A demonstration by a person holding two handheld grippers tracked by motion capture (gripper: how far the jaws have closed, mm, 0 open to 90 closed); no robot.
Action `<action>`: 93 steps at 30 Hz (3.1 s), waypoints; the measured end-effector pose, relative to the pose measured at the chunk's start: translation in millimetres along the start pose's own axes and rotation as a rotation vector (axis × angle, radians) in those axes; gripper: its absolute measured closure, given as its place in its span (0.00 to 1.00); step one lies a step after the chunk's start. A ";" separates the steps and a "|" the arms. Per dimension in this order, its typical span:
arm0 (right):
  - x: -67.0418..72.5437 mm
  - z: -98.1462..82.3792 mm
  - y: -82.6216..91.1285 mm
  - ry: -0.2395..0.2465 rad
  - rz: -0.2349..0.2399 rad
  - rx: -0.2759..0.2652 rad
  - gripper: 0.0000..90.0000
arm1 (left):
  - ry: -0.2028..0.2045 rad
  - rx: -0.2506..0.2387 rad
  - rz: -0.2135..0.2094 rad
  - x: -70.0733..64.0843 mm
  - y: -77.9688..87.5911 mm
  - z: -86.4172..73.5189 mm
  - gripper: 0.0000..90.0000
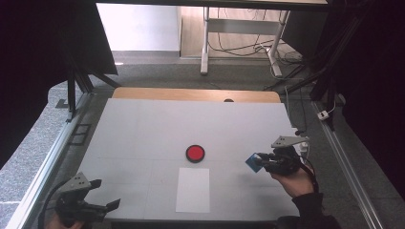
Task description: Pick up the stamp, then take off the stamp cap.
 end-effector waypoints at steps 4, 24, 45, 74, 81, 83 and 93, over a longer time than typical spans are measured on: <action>9.2 8.8 -1.9 0.012 0.015 -0.016 0.79 | 0.000 0.000 -0.002 0.0 0.0 0.0 0.01; 45.9 42.9 -21.0 0.114 0.120 -0.057 0.79 | 0.014 -0.002 -0.013 1.2 0.1 -0.1 0.00; 76.2 67.3 -49.5 0.165 0.207 -0.055 0.79 | -0.011 0.010 -0.006 -0.9 -0.9 -0.4 0.01; 109.9 89.4 -70.4 0.240 0.306 -0.065 0.79 | -0.008 0.010 -0.039 -1.6 -0.4 0.0 0.01; 112.9 92.2 -67.9 0.254 0.314 -0.077 0.79 | -0.028 0.005 -0.105 -5.9 0.3 7.3 0.02; 113.9 92.6 -67.5 0.254 0.317 -0.077 0.79 | -0.048 -0.007 -0.139 -9.0 -1.5 11.2 0.02; 116.9 94.0 -66.6 0.263 0.321 -0.083 0.79 | -0.139 -0.032 -0.170 -18.1 -18.9 30.5 0.00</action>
Point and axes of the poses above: each handheld gripper's, and its own axes: y roughly backward along the jaws, z roughly out of its top, x roughly to its left, the point moved 4 cm from there along -y, roughly forward along the jaws, and after that the axes turned 7 degrees about y, right-handed, at the moved point
